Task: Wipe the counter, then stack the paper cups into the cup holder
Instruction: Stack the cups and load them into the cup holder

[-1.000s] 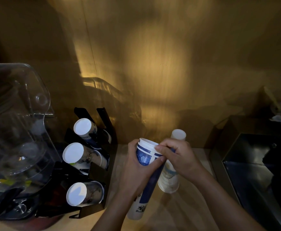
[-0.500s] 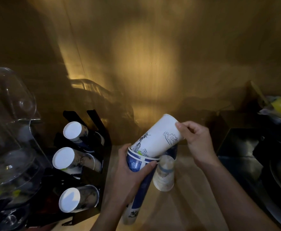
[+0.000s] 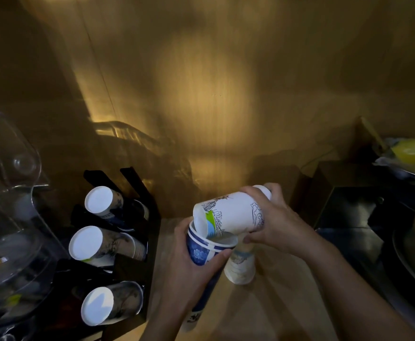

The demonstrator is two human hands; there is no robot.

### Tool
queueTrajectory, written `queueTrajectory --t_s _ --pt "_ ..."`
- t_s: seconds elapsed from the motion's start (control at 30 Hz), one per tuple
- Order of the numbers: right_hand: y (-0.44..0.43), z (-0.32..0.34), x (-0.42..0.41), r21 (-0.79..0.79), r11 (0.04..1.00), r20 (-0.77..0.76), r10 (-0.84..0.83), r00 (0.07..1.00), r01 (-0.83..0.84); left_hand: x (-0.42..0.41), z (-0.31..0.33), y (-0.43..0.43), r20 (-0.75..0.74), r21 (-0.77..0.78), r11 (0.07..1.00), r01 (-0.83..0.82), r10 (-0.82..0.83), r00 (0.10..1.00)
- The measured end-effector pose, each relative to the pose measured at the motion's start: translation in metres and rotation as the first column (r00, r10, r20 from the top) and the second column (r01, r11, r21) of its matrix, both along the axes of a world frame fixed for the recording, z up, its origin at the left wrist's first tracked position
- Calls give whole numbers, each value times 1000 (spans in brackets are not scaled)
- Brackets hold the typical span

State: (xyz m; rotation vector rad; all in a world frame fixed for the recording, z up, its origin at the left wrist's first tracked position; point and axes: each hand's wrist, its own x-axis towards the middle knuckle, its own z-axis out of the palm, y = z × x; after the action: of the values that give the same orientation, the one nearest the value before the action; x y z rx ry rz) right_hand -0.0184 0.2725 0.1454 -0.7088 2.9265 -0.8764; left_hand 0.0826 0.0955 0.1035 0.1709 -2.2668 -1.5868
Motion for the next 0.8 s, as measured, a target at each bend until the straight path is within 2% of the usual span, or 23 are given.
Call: queueTrajectory --t_s 0.13,0.2,0.27,0.3,0.37,0.4,0.5,0.6,0.73,0.8 --pt "-4 -12 -2 168 980 -313 -48 949 105 -2 1 6 -2 50 998 38 -38 999" --pt "-5 -20 -5 100 983 -332 -116 936 157 -4 1 5 3 79 996 39 -39 999" --pt "-5 -28 -4 -136 965 -238 -251 938 224 -5 2 -1 27 118 993 1 -4 1000" --pt "-4 -32 -4 -299 922 -111 -290 950 247 -6 1 -6 34 130 991 -24 19 999" --pt "0 -43 -3 -583 766 192 -195 962 271 -4 -3 -18 43 166 984 -69 63 997" --pt "2 -49 -3 -653 705 276 -120 954 277 -3 -5 -24 61 200 975 -95 84 995" --pt "4 -71 -2 -684 676 313 -66 947 273 3 -11 -40 116 291 942 -170 141 983" --pt "-1 -92 -2 -689 654 376 -46 926 312 6 -16 -44 134 294 934 -204 171 976" --pt "-4 -114 1 -608 741 461 37 887 285 7 -20 -42 172 278 944 -177 132 976" --pt "-4 -122 4 -558 772 490 8 872 306 8 -22 -40 186 269 950 -158 110 976"
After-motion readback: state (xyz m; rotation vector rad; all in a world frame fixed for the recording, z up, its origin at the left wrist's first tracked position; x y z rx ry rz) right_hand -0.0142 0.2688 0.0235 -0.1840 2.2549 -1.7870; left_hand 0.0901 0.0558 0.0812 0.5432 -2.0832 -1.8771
